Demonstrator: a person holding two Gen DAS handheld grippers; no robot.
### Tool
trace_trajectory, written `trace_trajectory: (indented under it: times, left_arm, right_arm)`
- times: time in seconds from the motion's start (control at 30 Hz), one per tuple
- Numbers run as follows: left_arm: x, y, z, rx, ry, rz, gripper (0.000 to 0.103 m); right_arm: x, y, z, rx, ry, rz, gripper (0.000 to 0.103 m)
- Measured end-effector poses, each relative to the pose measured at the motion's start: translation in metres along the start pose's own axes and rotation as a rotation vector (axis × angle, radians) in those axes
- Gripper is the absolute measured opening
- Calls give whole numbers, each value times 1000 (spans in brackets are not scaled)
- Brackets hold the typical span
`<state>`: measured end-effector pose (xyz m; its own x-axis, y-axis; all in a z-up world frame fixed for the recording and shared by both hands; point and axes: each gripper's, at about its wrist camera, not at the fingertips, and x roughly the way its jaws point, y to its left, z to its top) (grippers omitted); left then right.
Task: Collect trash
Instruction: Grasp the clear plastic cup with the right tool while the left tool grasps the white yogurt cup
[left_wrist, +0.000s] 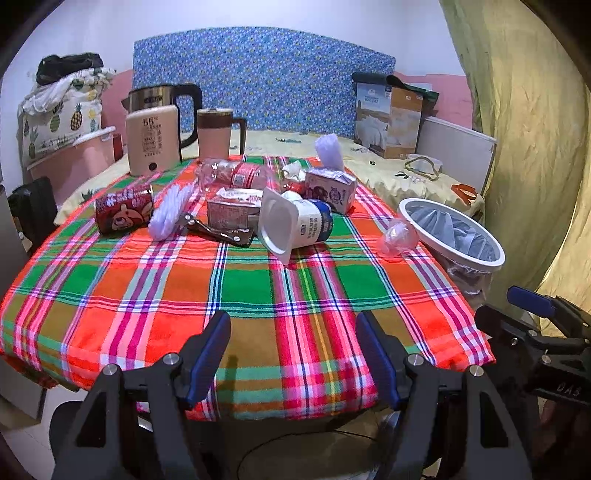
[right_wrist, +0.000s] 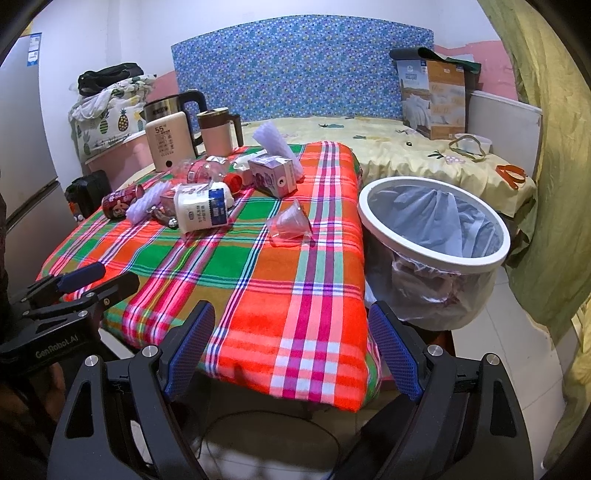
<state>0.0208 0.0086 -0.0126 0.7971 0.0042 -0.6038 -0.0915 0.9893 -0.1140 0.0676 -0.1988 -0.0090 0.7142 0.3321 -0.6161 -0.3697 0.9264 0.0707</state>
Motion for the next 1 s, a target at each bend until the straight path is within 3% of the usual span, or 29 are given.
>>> trace_trajectory:
  times: [0.37,0.53,0.77,0.97,1.0]
  left_arm:
    - [40,6,33,0,29,-7,72]
    - [62,2,47,20,44,-31,56]
    - [85,-3,56,22,61,-59,45]
    - [95,-2,60,12,75,-69,29]
    - [95,-2,60,12,74,-73,26]
  right_arm:
    - [35,-10,27,-4,29,35,83]
    - [54,-10,38,-24,41,57,78]
    - [77,-12,49,-48,78,82,77]
    - [92,-10,52,-65,121,95,58]
    - [93,-9,52,-66,124,96,51]
